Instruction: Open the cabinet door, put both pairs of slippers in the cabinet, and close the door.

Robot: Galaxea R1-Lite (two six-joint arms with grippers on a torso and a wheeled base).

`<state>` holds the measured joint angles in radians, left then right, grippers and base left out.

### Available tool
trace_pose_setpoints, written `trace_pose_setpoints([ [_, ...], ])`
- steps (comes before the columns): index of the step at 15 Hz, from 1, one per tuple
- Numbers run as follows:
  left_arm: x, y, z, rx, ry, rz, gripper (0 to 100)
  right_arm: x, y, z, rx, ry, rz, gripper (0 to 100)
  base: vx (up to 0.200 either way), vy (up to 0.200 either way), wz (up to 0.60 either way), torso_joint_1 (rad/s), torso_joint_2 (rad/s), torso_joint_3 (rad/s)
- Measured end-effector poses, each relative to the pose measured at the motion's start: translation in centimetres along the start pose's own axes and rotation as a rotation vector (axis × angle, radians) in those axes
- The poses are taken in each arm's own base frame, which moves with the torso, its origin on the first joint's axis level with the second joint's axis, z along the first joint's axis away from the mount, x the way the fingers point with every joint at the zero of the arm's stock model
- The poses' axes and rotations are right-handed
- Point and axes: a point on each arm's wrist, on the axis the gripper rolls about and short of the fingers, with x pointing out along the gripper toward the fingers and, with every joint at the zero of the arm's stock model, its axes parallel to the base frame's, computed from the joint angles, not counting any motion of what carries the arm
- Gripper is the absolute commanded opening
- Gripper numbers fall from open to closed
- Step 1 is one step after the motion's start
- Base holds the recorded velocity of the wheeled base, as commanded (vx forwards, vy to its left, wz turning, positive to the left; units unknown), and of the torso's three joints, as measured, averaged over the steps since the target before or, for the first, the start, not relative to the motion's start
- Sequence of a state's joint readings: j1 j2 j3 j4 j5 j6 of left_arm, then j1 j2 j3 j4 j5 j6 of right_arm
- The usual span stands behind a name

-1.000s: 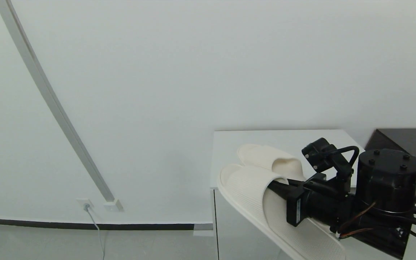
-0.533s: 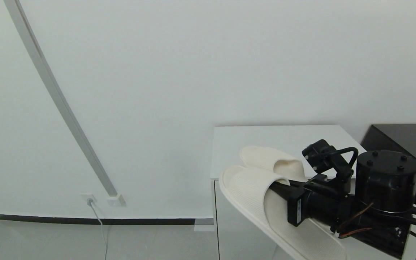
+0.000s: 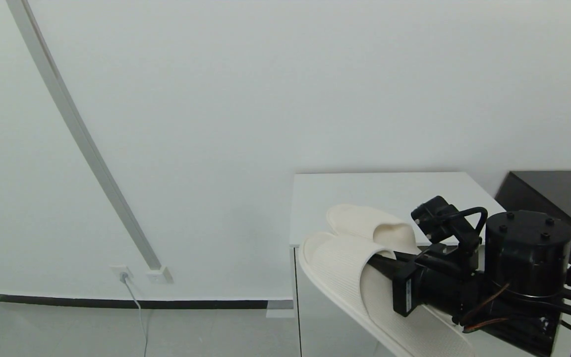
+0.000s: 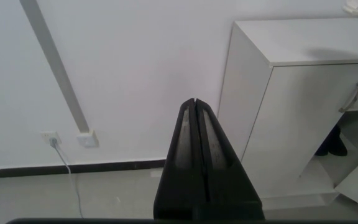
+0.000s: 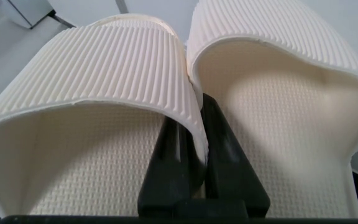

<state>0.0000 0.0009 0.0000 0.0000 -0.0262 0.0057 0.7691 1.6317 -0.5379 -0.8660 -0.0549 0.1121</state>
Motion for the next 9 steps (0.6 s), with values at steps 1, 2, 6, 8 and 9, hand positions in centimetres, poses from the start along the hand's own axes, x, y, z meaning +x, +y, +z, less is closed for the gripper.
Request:
trace_pose_setpoints([
  [1, 0.00, 0.00, 0.00, 0.000, 0.000, 0.000, 0, 0.01, 0.01, -0.01, 0.000, 0.000, 0.001, 0, 0.000, -0.200, 0.00, 0.002, 0.00, -0.002],
  [2, 0.00, 0.00, 0.00, 0.000, 0.000, 0.000, 0, 0.01, 0.02, -0.05, 0.000, 0.002, 0.001, 0, 0.000, -0.200, 0.00, -0.002, 0.00, 0.002],
  [6, 0.00, 0.00, 0.00, 0.000, 0.000, 0.000, 0, 0.06, 0.01, -0.13, -0.001, 0.006, 0.001, 0, 0.000, -0.200, 0.00, 0.001, 0.00, 0.002],
  [8, 0.00, 0.00, 0.00, 0.000, 0.000, 0.001, 0, 0.06, -0.02, -0.16, 0.000, 0.006, -0.001, 0, 0.000, -0.200, 0.00, 0.012, 0.00, 0.002],
  [9, 0.00, 0.00, 0.00, 0.000, 0.000, 0.000, 0, 0.06, 0.00, -0.21, -0.001, 0.008, -0.001, 0, 0.000, -0.200, 0.00, 0.002, 0.00, 0.002],
])
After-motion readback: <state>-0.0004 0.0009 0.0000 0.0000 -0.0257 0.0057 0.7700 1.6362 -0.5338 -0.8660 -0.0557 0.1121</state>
